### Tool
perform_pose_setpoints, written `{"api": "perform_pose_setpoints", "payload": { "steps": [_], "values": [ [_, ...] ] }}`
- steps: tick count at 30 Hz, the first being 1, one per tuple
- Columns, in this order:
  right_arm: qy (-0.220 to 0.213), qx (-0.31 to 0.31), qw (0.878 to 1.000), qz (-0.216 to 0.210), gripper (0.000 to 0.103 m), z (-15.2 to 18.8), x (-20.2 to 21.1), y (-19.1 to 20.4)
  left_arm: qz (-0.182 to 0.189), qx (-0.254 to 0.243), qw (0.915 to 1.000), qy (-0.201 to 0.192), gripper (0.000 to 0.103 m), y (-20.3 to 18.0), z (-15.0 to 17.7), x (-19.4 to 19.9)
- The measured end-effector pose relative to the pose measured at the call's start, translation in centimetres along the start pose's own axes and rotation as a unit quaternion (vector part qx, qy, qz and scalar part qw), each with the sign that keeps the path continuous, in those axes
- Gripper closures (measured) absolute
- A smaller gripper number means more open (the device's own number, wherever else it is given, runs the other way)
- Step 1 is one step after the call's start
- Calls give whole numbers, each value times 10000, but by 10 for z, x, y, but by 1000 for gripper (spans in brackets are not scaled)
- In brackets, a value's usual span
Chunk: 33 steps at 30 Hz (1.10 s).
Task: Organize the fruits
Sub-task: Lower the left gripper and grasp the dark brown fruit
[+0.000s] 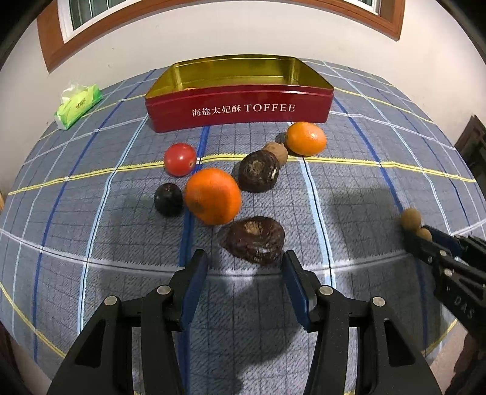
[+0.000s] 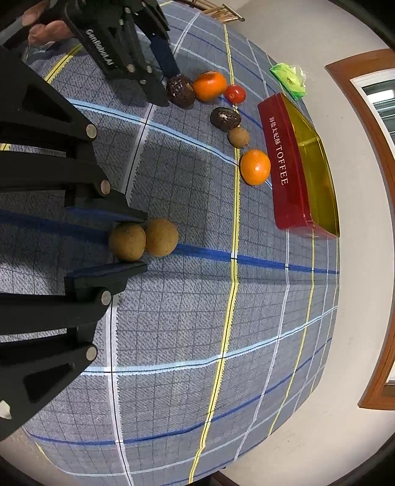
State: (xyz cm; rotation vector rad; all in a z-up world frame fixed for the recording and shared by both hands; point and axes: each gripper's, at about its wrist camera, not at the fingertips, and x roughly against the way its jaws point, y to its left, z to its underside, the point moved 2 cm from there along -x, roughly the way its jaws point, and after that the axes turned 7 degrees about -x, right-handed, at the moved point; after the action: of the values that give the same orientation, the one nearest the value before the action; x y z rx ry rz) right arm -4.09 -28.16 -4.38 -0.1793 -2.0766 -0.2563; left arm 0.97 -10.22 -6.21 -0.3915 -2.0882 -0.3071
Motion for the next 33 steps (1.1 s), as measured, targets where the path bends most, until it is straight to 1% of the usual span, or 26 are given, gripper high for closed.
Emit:
{"api": "perform_pose_setpoints", "payload": {
  "steps": [8,10,11,12,14,23,33],
  "values": [
    [7,0,10000,45,79,0,-1,2,-100,-52,9999,-48,52,-2,-10,-7],
    [10,-3,10000,42,79,0,-1,2,-47,-58,9999,-73,57,-3,-10,-6],
    [7,-7,10000,39,79,0,-1,2,-14,-86,9999,-90,63,-5,-10,-6],
    [5,-3,10000,41,79,0,-1,2,-28,-105,9999,-101,65,-5,-9,-5],
    [-2,3,10000,52,79,0,-1,2,-61,-131,9998,-115,65,-7,-9,-5],
    [-19,38,9999,99,79,1,-2,2,13,-125,9999,-76,66,-6,-4,0],
    [-44,108,9997,214,79,2,-2,5,-54,-157,9998,-59,66,-7,3,9]
  ]
}}
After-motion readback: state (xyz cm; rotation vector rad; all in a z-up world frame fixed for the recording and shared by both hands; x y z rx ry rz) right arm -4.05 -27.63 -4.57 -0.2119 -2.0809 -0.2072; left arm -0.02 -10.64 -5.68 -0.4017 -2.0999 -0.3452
